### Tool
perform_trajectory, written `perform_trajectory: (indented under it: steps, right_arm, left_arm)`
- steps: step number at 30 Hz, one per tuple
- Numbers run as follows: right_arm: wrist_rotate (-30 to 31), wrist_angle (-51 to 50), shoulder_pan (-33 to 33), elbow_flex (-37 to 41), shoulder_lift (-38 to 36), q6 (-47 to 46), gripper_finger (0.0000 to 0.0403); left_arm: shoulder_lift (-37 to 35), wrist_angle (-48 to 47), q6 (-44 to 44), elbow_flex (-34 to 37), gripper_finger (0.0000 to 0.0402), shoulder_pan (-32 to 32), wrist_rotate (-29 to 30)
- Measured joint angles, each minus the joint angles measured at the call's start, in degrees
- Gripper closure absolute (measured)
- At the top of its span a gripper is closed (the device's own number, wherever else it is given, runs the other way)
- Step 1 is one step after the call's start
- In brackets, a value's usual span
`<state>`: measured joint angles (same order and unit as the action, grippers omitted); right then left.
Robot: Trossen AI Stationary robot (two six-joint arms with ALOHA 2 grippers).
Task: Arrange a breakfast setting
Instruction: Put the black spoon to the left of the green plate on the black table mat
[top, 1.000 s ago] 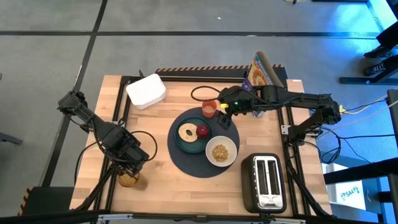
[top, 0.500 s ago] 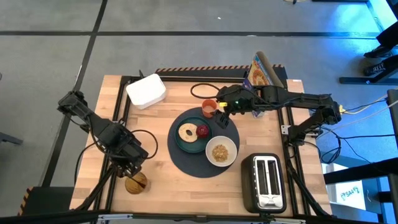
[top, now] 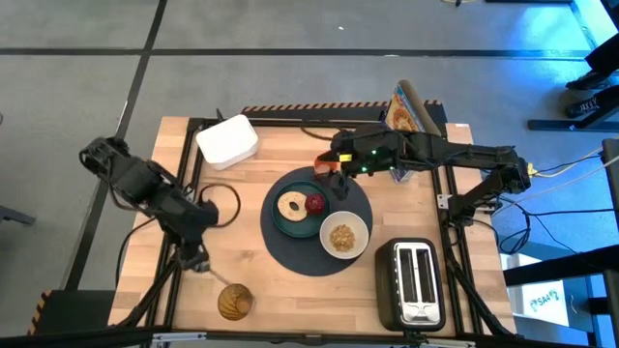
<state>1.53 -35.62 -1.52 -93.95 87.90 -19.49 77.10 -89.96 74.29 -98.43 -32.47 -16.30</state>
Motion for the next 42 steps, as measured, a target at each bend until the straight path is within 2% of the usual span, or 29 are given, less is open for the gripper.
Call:
perform_trajectory:
  steps: [7, 11, 15, 19, 22, 26, 31, 42]
  right_arm:
    - [-10.46, 11.05, 0.09, -0.02, 0.75, -4.43, 0.0110]
    - [-18.46, 15.78, 0.93, -0.11, 2.78, -6.27, 0.0110]
    - [-22.35, 17.52, 2.51, -0.07, 5.51, -8.19, 0.0110]
    - [-22.63, 18.13, 3.53, -0.02, 7.61, -8.78, 0.0110]
    - [-21.97, 17.86, 3.66, -0.02, 8.69, -8.47, 0.0111]
    - [-17.12, 16.01, 3.80, 0.00, 9.17, -3.44, 0.0127]
    - [-13.21, 13.70, 3.76, -0.02, 10.10, 1.93, 0.0174]
    - [-13.60, 14.88, 3.76, -0.04, 11.70, 2.05, 0.0269]
  left_arm:
    - [-0.02, -0.04, -6.78, -5.64, 0.0398, 4.36, 13.95]
    - [0.95, -0.03, -17.37, -5.68, 0.0399, 8.28, 19.65]
    - [3.58, 1.80, -30.76, -5.66, 0.0399, 12.95, 22.38]
    - [7.16, 6.70, -44.86, -5.66, 0.0399, 16.54, 21.82]
    - [9.46, 10.18, -50.85, -5.66, 0.0399, 19.56, 19.76]
    - [11.06, 13.95, -53.39, -5.66, 0.0399, 23.59, 17.25]
    - [11.01, 17.55, -57.17, -5.66, 0.0399, 26.95, 14.30]
    - [10.64, 20.73, -62.90, -5.66, 0.0399, 29.45, 10.82]
